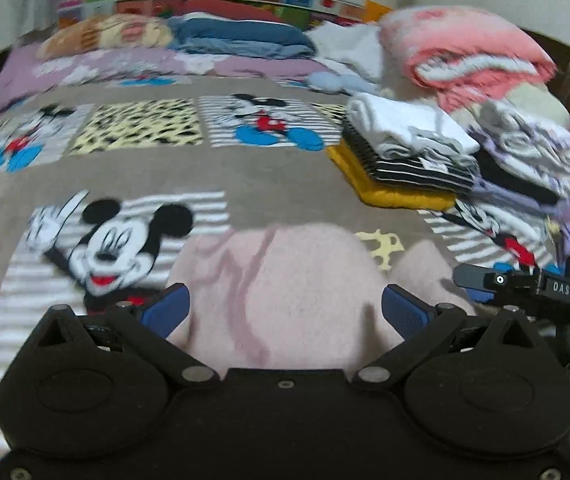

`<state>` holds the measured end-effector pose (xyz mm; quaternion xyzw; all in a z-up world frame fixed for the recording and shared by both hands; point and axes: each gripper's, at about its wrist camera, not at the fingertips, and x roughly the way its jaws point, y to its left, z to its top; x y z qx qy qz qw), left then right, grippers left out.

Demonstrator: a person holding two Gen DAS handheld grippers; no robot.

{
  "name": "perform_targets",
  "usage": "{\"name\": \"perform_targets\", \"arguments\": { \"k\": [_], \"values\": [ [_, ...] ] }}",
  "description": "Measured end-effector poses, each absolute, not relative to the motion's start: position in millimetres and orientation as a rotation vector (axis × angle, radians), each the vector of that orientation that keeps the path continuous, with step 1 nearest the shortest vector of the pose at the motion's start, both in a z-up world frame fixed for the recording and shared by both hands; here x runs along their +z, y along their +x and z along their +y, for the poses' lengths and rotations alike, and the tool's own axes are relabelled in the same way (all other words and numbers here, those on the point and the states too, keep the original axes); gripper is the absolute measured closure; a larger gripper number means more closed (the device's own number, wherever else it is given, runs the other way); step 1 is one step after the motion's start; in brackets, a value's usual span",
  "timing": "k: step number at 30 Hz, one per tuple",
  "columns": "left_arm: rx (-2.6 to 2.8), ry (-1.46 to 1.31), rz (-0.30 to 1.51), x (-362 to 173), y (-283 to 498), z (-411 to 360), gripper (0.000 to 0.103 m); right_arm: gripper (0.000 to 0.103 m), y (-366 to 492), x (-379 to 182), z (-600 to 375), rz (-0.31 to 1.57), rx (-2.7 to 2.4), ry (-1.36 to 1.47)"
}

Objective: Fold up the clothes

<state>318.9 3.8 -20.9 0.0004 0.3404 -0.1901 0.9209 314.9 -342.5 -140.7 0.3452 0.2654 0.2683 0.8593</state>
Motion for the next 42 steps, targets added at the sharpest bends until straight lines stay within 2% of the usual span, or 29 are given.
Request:
{"name": "perform_targets", "arguments": {
  "k": [7, 8, 10, 12, 13, 14, 15, 16, 19, 21, 32, 42],
  "values": [
    [-0.475, 0.092, 0.796, -34, 351, 1, 0.0, 0.017, 323, -144, -332, 0.581, 0.581, 0.724],
    [-0.48, 0.086, 0.81, -37, 353, 2, 0.0, 0.021, 322, -145, -332, 0.585, 0.589, 0.731],
    [-0.495, 0.052, 0.834, -43, 355, 6, 0.009, 0.03, 320, -145, -330, 0.582, 0.601, 0.724],
    [-0.519, -0.005, 0.852, -47, 354, 7, 0.062, 0.049, 317, -143, -327, 0.563, 0.609, 0.7],
    [-0.523, -0.014, 0.849, -48, 350, 7, 0.074, 0.054, 315, -142, -326, 0.553, 0.613, 0.691],
    [-0.527, -0.023, 0.846, -50, 345, 7, 0.078, 0.069, 315, -142, -326, 0.546, 0.616, 0.691],
    [-0.526, -0.027, 0.834, -50, 339, 8, 0.087, 0.074, 313, -141, -326, 0.537, 0.619, 0.689],
    [-0.524, -0.032, 0.821, -50, 333, 8, 0.09, 0.075, 310, -139, -326, 0.526, 0.623, 0.682],
    [-0.484, -0.078, 0.765, -41, 314, 15, 0.092, 0.085, 301, -132, -324, 0.494, 0.639, 0.656],
    [-0.467, -0.127, 0.72, -34, 296, 26, 0.092, 0.086, 293, -126, -324, 0.467, 0.639, 0.636],
    [-0.36, -0.394, 0.575, -25, 187, 86, 0.092, 0.087, 222, -96, -342, 0.378, 0.625, 0.672],
    [-0.334, -0.467, 0.571, -39, 99, 104, 0.092, 0.087, 137, -85, -340, 0.37, 0.63, 0.668]
  ]
}}
